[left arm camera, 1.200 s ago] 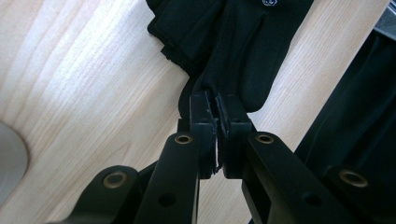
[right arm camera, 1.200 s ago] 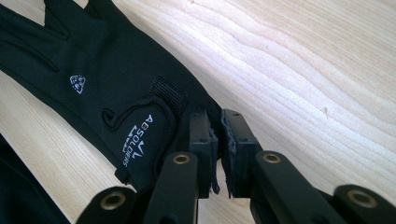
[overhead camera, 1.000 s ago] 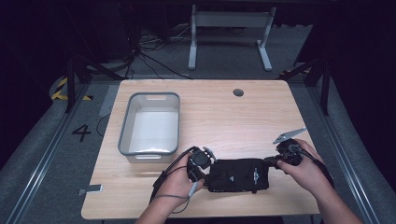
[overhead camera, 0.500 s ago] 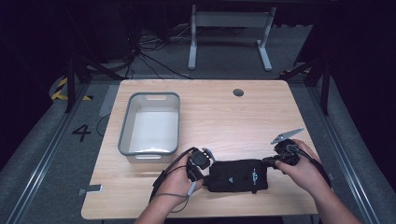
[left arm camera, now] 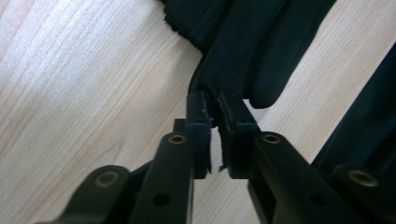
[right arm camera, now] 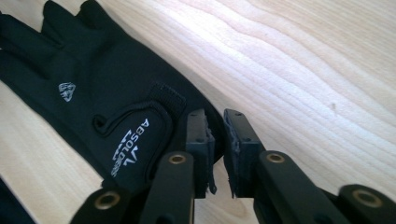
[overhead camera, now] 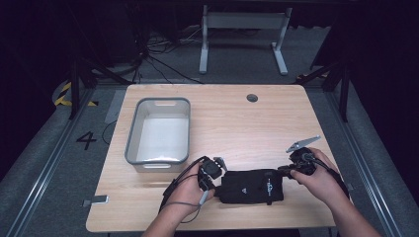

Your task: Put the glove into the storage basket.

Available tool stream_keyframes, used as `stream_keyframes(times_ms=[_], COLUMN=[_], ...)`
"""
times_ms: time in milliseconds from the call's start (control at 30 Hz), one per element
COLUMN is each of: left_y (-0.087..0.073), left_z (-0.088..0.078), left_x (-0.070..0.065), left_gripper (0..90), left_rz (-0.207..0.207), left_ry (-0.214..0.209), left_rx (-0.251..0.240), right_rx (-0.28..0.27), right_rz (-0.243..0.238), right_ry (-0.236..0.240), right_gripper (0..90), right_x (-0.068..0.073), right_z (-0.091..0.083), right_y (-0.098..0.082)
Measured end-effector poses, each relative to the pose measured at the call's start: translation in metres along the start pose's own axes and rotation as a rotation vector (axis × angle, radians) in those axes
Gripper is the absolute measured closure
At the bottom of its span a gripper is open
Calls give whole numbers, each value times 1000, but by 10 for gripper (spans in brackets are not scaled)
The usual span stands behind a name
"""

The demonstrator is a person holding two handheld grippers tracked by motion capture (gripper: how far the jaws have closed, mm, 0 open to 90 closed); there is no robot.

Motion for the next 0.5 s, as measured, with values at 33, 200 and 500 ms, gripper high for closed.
stream_keyframes(times_ms=[33, 200, 500], left_y=[0, 1, 0], left_z=[-1, -6, -21], left_x=[0, -1, 3], left_gripper=[747, 677, 592], left_rz=[-8, -13, -25], left_ry=[-2, 0, 17], left_rx=[-14, -43, -100], right_rx=[-11, -42, -67], right_rz=[-1, -10, -8], right_ry=[-10, -40, -54], right_gripper=[773, 731, 720], right_x=[-1, -5, -7], right_z=[0, -1, -4], right_y=[0, 0, -3])
Point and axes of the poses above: each handheld gripper's, and its own axes: z roughly forward along the jaws, y roughly out of its top, x roughly to its left, the point moved 2 cm from there along z, roughly forward along the jaws, and after that the axes turned 12 degrees about z, right-handed, at the moved point
